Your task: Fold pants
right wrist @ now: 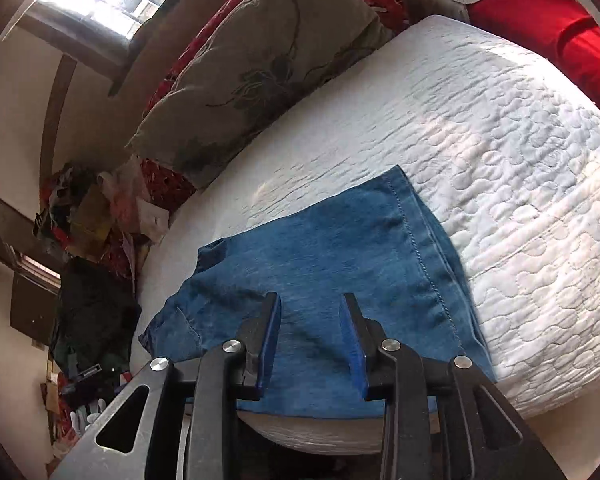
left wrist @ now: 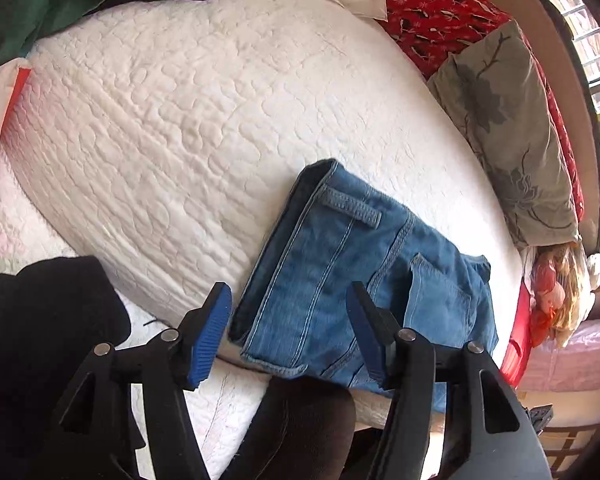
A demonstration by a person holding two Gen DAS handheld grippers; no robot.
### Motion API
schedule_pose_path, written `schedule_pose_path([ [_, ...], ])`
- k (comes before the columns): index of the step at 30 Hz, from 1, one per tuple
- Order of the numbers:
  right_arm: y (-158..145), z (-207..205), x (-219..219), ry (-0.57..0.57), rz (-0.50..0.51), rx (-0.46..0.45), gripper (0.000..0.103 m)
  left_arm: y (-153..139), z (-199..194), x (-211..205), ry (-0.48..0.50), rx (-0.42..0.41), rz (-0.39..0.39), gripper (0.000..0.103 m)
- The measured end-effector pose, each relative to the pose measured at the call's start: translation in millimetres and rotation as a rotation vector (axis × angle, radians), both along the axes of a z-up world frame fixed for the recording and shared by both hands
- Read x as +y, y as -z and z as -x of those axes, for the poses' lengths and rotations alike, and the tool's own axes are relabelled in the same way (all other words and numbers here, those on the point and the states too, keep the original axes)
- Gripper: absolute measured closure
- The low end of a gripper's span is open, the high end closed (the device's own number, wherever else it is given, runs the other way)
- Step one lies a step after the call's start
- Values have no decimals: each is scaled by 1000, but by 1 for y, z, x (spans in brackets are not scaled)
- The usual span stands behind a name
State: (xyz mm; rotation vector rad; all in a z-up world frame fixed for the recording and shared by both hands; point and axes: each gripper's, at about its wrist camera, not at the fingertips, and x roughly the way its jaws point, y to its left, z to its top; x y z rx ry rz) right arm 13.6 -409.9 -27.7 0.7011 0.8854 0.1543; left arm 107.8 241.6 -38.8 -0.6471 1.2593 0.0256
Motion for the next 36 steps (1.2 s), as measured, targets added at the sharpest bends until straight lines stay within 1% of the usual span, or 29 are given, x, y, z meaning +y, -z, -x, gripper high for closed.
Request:
schedule_pose_path([
  [1, -5, -25, 23, -84, 20, -12, 69, 3, -12, -4, 1, 10, 15, 45],
  [4, -16, -97, 89, -290, 67, -31, 69, 18, -36, -10, -6, 46, 86, 45],
  [5, -17, -118, 108, -333, 98, -31, 67, 22, -41, -12, -4, 57, 97, 45],
  [6, -16, -137, 126, -364, 141, -30, 62, 25, -45, -14, 0, 71, 99, 45],
  [7, -12, -154, 142, -405, 166, -16, 59, 28, -48, -17, -1, 79, 108, 45],
  [8, -10, -169, 156, -427, 205, 0, 59, 29, -52, -26, 3, 83, 120, 45],
  [9, -7, -181, 169, -446, 236, 6, 58, 30, -53, -28, 6, 87, 127, 45],
  [11, 1, -197, 193, -528, 289, 28, 58, 31, -52, -27, 18, 87, 117, 45],
  [14, 16, -206, 225, -641, 489, 53, 58, 38, -59, -33, 33, 104, 72, 45],
  [15, 21, -207, 232, -670, 563, 57, 68, 40, -61, -36, 40, 111, 49, 45],
  [16, 25, -209, 237, -696, 606, 65, 78, 42, -62, -37, 45, 114, 7, 45],
  [17, 27, -212, 239, -708, 637, 77, 101, 42, -66, -40, 47, 113, -41, 45],
  [18, 27, -215, 239, -707, 651, 84, 102, 41, -70, -44, 55, 112, -76, 45],
  [21, 20, -230, 229, -658, 611, 86, 102, 36, -87, -57, 73, 98, -202, 46],
  [22, 23, -235, 225, -634, 584, 107, 102, 38, -91, -60, 83, 108, -229, 46],
  [23, 26, -240, 223, -619, 555, 127, 102, 39, -94, -61, 83, 124, -236, 46],
  [25, 27, -241, 222, -607, 558, 121, 102, 37, -98, -59, 78, 125, -233, 46],
  [26, 31, -244, 222, -602, 553, 143, 101, 37, -101, -59, 78, 131, -233, 46],
  [27, 33, -245, 220, -581, 544, 162, 97, 37, -101, -56, 73, 143, -223, 46],
  [28, 31, -246, 219, -557, 520, 160, 95, 36, -100, -52, 66, 151, -191, 46],
  [30, 22, -237, 209, -505, 431, 121, 93, 28, -92, -41, 41, 138, -145, 46],
  [31, 18, -233, 201, -473, 359, 101, 92, 22, -87, -37, 31, 122, -144, 46],
  [33, 9, -212, 176, -407, 233, 64, 82, 11, -70, -28, 9, 92, -152, 46],
  [35, 6, -185, 143, -335, 165, 44, 78, 2, -56, -23, 3, 62, -133, 46],
  [36, 7, -170, 124, -296, 137, 43, 77, -2, -51, -23, 12, 49, -130, 46],
])
